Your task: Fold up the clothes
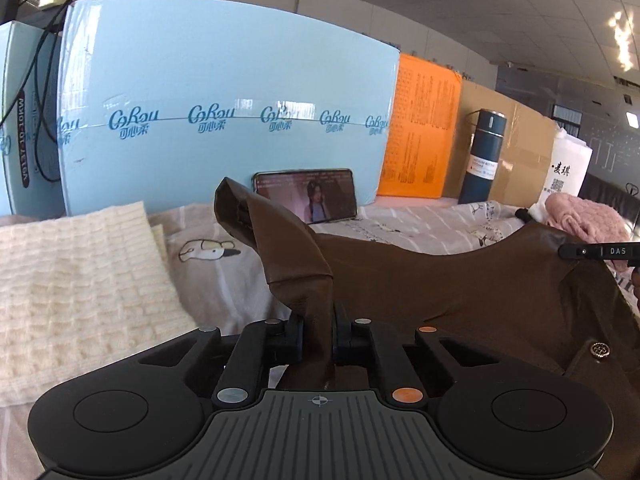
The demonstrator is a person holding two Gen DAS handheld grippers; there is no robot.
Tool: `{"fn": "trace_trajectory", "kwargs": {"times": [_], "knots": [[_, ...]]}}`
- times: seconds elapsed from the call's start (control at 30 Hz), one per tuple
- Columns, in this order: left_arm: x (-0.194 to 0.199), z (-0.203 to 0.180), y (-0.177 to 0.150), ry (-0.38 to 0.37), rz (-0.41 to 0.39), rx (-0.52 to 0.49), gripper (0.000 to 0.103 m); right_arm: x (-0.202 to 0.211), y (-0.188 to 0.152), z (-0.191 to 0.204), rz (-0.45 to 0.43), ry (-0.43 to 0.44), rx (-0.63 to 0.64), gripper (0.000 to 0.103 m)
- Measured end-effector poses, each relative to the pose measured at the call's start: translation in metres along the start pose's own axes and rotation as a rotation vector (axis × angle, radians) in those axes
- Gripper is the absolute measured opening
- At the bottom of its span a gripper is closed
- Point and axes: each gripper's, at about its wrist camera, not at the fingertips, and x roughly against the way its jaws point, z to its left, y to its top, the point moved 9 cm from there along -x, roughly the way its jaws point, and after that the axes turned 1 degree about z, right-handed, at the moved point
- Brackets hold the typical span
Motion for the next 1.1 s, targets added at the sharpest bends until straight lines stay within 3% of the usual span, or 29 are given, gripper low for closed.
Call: {"fn": "trace_trajectory", "kwargs": {"times": [0.17,0.37,0.43,0.5,0.53,0.63,0.73,0.87,1.03,1.1], "knots": [[-0.034,-0.012,0.02,0.011,0.008,-0.036,0.011,-0.009,0.029,-0.018,-0.047,-0.095,0.056,0.008],[-0.056,-0.003,0.009,0.1,0.109,-0.072,0.025,-0.039,0.021,-0.044,0.069,-0.102,0.03,0.014],[-0.056,0.005,0.004,0.141,0.125,-0.087,0.058,-0.041,0.016,-0.051,0.082,-0.134,0.033,0.041],[-0.05,0.017,0.007,0.204,0.104,-0.089,0.072,-0.039,0.014,-0.06,0.075,-0.18,0.038,0.053],[-0.046,0.023,0.008,0.235,0.096,-0.093,0.072,-0.038,0.014,-0.064,0.071,-0.202,0.04,0.057],[-0.033,0.032,0.011,0.256,0.086,-0.101,0.073,-0.017,0.02,-0.047,0.031,-0.135,0.024,0.06],[-0.011,0.039,0.009,0.223,0.069,-0.045,0.074,0.005,0.027,-0.031,-0.01,-0.068,0.007,0.064],[0.026,0.03,-0.004,0.075,0.043,0.025,0.08,0.036,0.035,-0.009,-0.063,0.021,-0.015,0.069],[0.057,0.002,-0.036,-0.086,0.083,0.012,0.089,0.047,0.009,0.053,-0.005,0.194,0.042,0.073],[0.06,-0.005,-0.049,-0.096,0.12,0.005,0.089,0.048,-0.008,0.075,0.033,0.229,0.104,0.074]]}}
